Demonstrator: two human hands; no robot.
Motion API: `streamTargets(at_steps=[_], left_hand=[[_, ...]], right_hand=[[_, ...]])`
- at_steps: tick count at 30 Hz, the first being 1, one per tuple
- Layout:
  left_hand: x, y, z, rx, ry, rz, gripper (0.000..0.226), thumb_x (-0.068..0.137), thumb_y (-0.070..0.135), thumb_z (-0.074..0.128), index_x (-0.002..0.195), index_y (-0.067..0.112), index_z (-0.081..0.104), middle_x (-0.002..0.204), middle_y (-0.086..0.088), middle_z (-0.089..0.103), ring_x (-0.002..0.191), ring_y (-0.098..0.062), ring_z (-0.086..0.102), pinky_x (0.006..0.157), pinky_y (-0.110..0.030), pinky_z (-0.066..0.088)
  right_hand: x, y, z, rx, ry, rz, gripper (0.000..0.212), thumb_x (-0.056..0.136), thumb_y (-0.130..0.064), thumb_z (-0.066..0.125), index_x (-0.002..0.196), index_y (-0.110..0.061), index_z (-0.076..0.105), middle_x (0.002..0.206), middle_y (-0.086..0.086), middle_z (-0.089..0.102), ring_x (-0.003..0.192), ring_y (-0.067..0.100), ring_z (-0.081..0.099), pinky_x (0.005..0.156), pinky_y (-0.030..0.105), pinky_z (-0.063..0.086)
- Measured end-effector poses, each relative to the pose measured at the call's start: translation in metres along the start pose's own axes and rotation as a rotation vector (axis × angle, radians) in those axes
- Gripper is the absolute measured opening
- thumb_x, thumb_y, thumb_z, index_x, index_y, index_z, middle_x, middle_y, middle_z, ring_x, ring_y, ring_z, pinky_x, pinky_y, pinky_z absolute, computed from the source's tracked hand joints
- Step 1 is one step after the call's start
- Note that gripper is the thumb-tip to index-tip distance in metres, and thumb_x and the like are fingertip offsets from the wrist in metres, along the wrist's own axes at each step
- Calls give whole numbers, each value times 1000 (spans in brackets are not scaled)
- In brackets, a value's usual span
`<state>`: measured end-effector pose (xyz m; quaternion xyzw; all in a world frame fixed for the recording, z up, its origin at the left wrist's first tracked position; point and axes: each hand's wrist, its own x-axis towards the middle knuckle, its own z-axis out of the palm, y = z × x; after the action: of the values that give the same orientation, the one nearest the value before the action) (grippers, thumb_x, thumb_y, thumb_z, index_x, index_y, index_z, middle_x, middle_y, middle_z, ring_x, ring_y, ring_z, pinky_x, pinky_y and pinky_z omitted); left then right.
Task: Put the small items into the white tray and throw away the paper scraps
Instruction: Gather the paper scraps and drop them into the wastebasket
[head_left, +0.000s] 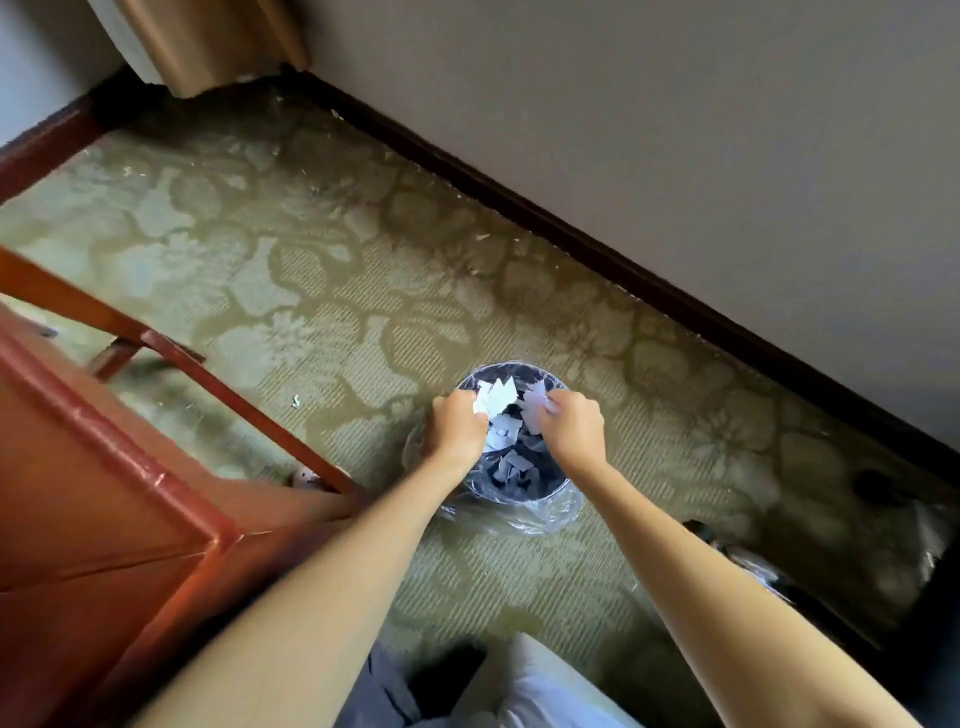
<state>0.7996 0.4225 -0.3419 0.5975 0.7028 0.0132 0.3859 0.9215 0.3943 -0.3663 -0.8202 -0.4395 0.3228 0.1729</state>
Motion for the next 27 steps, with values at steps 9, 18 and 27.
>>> streamTargets(at_steps=[9,18,27], left_hand=[[55,-17,52,175,-258,-16,28,93,-4,38,115,-8,54,124,-23,51,109,-34,52,87,-36,44],[81,-25,60,85,-390,-145,41,89,-5,44,130,2,46,138,-20,40,123,-34,47,101,-36,42],[71,-20,53,-374,-418,-287,68,89,0,55,146,15,20,151,-14,23,132,-27,37,107,-35,35]], right_hand=[[33,32,40,-40,-208,228,37,82,-2,44,53,-13,23,54,3,26,67,26,27,63,29,29],[51,44,61,-6,-266,272,39,90,6,34,122,1,55,123,22,60,112,36,56,90,35,46],[44,39,54,-41,-331,223,47,89,5,32,134,-2,45,134,17,53,115,32,55,93,34,45]])
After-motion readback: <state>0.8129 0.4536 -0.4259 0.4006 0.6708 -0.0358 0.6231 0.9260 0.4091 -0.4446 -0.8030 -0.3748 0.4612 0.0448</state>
